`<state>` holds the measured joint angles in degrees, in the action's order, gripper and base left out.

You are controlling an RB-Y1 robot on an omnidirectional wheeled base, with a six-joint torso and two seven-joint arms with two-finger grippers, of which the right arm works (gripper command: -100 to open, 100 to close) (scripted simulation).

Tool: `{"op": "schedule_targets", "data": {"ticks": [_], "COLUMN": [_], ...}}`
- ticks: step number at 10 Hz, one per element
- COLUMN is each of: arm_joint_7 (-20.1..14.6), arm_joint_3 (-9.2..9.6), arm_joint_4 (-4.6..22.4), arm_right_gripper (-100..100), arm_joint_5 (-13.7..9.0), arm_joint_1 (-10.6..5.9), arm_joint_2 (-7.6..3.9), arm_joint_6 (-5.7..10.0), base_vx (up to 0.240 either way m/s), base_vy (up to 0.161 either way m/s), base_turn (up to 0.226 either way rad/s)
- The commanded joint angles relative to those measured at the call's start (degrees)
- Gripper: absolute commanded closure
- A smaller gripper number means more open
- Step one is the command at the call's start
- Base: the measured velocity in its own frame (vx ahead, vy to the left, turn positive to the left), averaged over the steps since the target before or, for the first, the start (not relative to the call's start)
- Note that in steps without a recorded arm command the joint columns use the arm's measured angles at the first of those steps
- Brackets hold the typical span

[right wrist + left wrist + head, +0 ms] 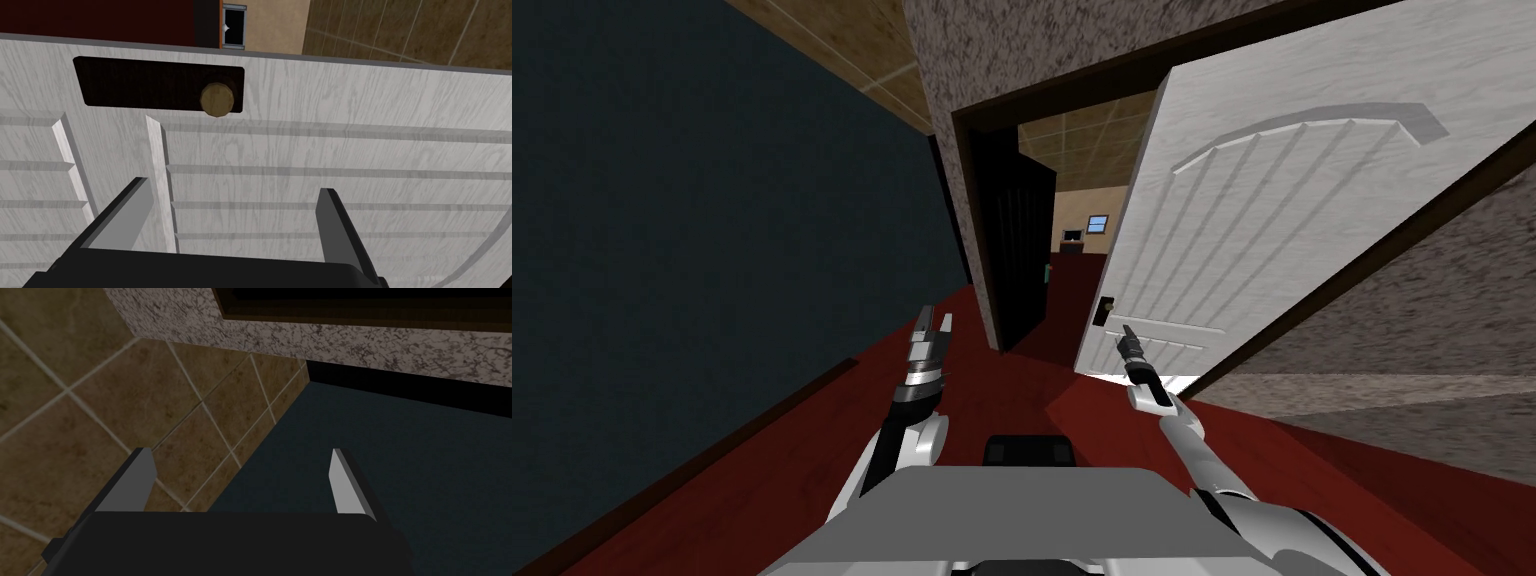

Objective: Push the door open

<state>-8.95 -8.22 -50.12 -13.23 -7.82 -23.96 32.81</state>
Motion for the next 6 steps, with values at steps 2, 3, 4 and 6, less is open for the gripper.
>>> {"op": "schedule_targets", "data": {"ticks": [2, 3, 4, 6], "arm_joint_7": [-0.73, -0.73, -1.04, -1.30], "arm_joint_3": [-0.65, -0.65, -0.95, -1.20], "arm_joint_4": [4.47, 4.68, 6.70, 8.39], "arm_right_gripper": [-100, -100, -100, -100], "arm_joint_5": [-0.74, -0.74, -1.08, -1.36], "arm_joint_1": [-2.16, -2.16, -3.12, -3.92], "arm_joint_2": [-1.39, -1.39, -1.99, -2.49], "arm_joint_6": [-0.24, -0.24, -0.34, -0.41], "base_vx": [0.018, 0.019, 0.014, 0.023], "base_vy": [-0.049, -0.045, -0.041, -0.049], "base_turn": [0.143, 0.069, 0.101, 0.109]}}
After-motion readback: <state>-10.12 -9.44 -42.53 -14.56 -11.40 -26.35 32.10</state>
